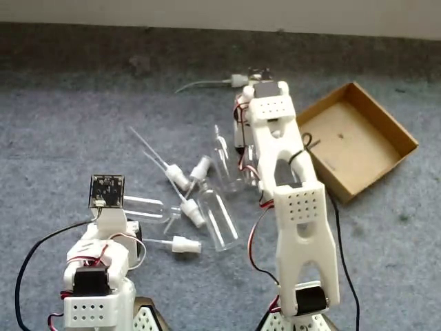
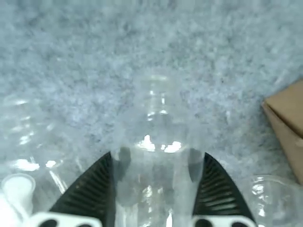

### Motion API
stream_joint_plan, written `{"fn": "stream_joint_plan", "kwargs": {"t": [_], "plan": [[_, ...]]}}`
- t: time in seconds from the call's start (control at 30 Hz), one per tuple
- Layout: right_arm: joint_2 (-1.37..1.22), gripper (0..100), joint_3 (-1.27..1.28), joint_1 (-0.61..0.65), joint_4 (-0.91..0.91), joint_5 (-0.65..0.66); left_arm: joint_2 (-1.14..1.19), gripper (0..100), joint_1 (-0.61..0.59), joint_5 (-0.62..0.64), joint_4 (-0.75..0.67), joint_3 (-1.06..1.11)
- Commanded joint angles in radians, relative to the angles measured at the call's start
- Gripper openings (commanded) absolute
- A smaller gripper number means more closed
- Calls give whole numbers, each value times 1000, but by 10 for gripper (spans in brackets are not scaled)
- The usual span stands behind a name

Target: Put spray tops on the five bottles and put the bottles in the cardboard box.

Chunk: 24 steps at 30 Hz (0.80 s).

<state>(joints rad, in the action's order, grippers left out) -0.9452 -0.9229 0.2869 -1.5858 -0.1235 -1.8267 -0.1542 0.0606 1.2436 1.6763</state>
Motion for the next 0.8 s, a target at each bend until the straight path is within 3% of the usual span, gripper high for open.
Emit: {"fn": "stream_joint_plan", "kwargs": {"t": [0.0,0.23,0.53,0.77], "plan": [[76,74,-124,-5,-90,-3,2,7,7,-5,-5,19],[163,74,-317,-7,-182,-3,2,7,7,-5,-5,19],[392,74,-219,-18,-182,-3,2,7,7,-5,-11,19],[659,74,42,-71,-182,34,2,8,7,-15,-11,19]]}}
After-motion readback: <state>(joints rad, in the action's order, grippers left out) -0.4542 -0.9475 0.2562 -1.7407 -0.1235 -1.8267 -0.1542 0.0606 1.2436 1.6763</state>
